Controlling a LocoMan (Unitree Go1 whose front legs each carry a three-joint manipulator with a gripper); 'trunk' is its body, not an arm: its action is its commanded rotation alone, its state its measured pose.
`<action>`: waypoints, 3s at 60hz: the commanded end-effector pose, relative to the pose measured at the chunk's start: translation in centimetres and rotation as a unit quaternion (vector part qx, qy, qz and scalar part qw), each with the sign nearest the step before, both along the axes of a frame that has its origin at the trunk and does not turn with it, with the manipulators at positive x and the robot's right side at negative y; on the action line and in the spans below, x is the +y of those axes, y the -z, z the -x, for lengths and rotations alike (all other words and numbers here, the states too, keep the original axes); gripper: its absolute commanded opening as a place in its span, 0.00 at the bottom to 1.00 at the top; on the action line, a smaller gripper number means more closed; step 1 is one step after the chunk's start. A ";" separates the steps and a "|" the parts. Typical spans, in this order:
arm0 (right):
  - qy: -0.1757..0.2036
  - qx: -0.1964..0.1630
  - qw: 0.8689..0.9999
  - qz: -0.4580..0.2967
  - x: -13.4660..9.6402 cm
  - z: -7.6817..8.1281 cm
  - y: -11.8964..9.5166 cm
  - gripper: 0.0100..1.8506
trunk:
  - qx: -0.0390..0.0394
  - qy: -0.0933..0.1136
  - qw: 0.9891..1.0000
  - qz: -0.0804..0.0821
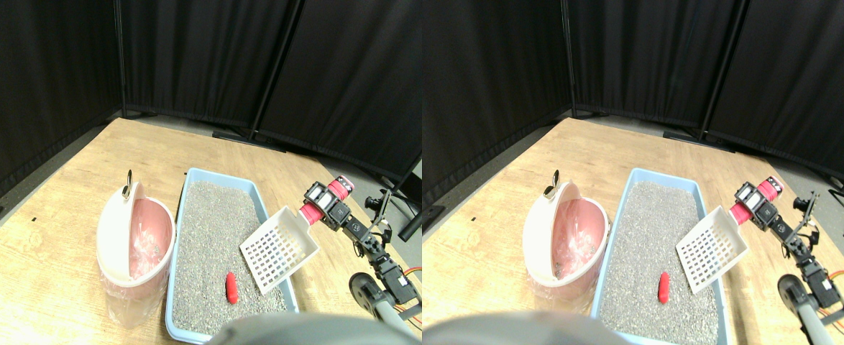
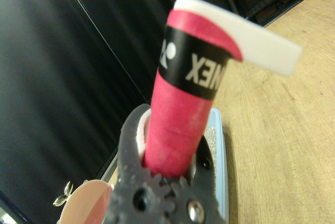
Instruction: Scoop (unimanual)
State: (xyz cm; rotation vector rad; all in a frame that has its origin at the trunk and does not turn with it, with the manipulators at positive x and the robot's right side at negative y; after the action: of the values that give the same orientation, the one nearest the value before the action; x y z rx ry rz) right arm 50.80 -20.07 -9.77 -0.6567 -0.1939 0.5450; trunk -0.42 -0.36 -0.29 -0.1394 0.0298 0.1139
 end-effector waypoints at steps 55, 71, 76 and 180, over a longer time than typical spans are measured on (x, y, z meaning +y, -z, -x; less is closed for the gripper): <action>-0.051 -0.032 0.997 0.058 3.1 1.5 -1.4 0.02 | 0.021 -0.008 1.000 0.014; -0.043 -0.017 0.997 0.065 3.7 1.8 -0.9 0.02 | 0.024 -0.008 1.000 0.018; -0.042 -0.008 0.997 0.062 3.8 1.8 -0.3 0.02 | 0.025 -0.009 0.999 0.018; 0.029 0.099 0.991 -0.080 9.4 4.4 5.7 0.02 | 0.033 -0.007 0.999 0.022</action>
State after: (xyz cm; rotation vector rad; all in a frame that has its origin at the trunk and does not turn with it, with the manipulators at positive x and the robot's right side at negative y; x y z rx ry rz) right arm 46.03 -10.26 -14.87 -0.5781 -0.1110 0.4702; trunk -0.54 -0.20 -0.32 -0.1699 0.0687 0.1116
